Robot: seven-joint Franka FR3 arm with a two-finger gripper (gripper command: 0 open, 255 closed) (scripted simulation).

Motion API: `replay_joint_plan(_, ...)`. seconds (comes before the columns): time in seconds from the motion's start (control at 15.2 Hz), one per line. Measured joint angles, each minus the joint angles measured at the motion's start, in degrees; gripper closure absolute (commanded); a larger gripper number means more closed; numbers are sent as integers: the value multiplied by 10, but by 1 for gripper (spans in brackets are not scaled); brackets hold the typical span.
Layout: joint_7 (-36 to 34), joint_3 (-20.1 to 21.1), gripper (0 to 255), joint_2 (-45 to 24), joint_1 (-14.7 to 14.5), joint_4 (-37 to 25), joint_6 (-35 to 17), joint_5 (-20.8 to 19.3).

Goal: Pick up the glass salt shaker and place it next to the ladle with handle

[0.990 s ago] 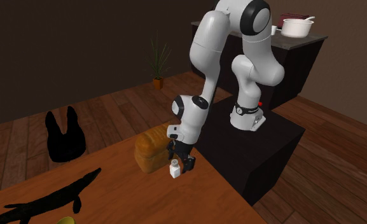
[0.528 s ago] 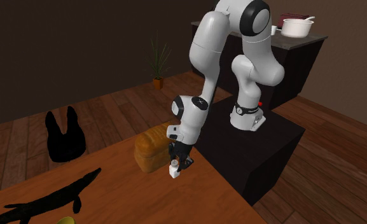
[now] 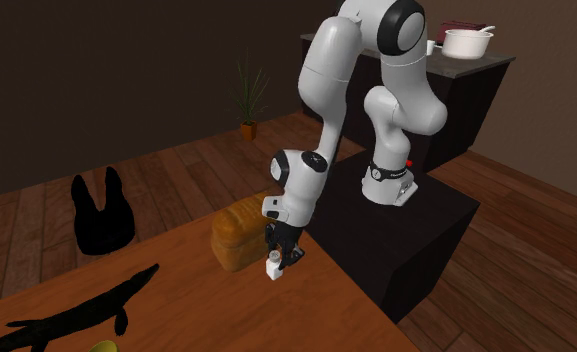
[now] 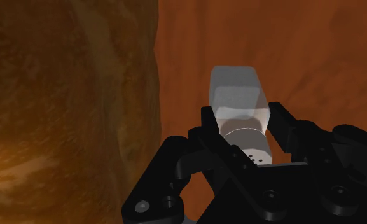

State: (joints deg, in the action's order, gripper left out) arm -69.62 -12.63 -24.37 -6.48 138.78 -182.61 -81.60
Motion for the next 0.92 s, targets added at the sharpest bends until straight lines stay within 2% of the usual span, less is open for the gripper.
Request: replay_joint_plan(0.92, 340, 209, 255, 146, 179, 99, 84, 335)
